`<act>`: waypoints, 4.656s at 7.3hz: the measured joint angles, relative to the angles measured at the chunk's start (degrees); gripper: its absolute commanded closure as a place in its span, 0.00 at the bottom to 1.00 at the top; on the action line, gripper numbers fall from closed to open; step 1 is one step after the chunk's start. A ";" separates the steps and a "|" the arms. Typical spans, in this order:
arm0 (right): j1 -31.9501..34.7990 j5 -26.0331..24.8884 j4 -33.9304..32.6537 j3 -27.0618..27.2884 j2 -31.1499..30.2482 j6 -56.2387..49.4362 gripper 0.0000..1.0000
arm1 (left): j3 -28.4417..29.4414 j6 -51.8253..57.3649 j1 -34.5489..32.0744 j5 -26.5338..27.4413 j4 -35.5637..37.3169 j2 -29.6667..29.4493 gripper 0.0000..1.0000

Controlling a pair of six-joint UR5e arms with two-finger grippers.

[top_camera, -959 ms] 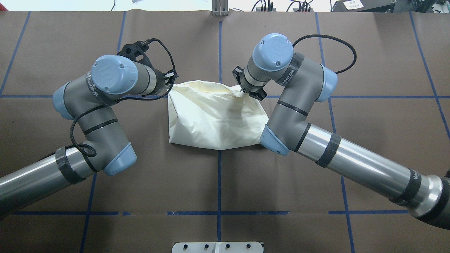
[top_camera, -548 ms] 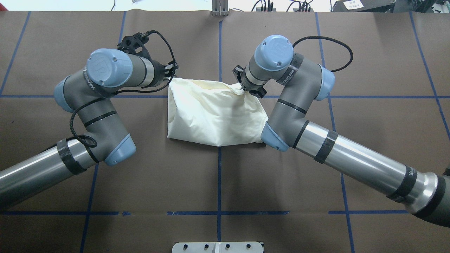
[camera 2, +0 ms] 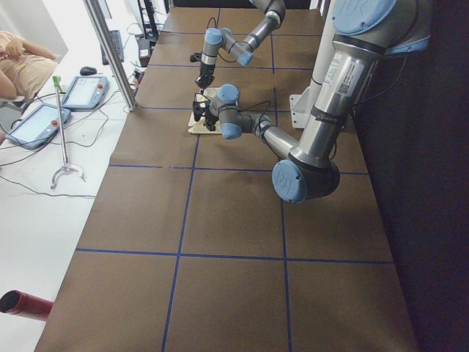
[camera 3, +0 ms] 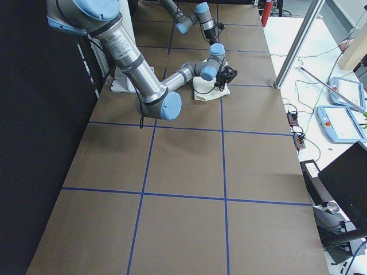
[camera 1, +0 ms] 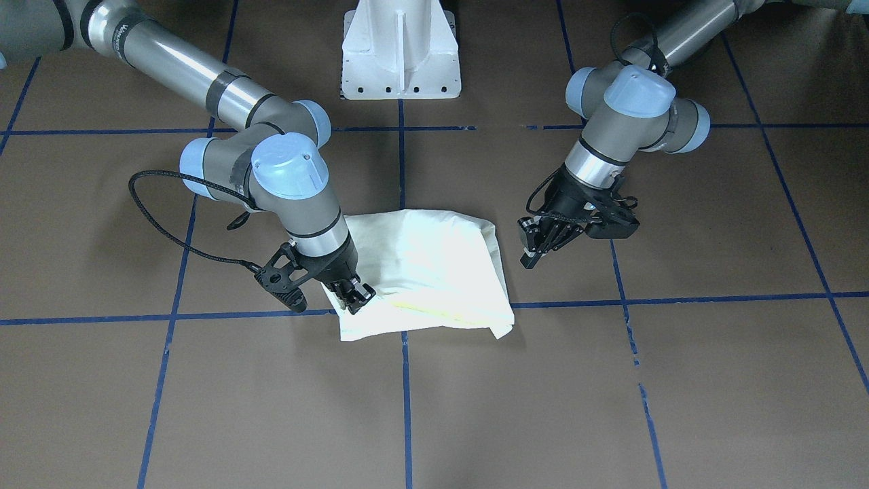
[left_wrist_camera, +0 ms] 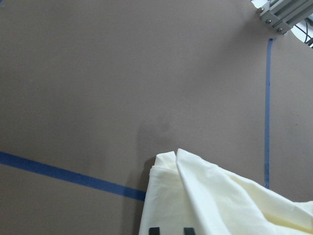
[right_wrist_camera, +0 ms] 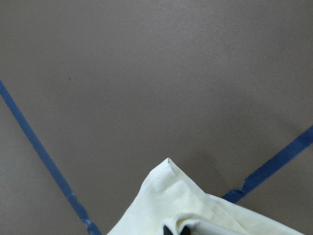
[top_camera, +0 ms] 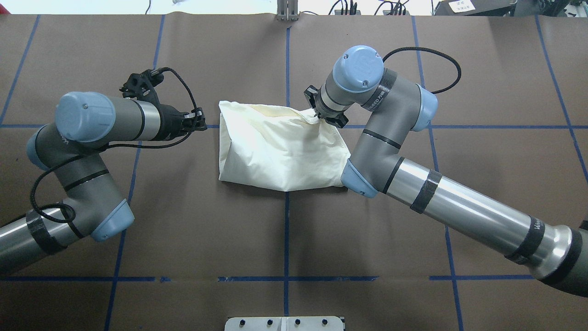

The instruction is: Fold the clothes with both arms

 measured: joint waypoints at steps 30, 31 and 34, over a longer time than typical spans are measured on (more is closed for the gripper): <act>6.88 9.11 -0.24 10.87 -7.96 -9.48 0.00 | 2.05 -10.87 10.17 -4.85 -1.61 -5.89 1.00; 6.91 9.14 -0.23 10.97 -8.03 -9.49 0.00 | 2.04 -10.64 11.41 -3.01 -0.96 -5.71 1.00; 6.91 9.13 -0.25 11.27 -8.07 -9.50 0.00 | -0.81 -10.37 12.19 -1.60 -0.55 -1.44 1.00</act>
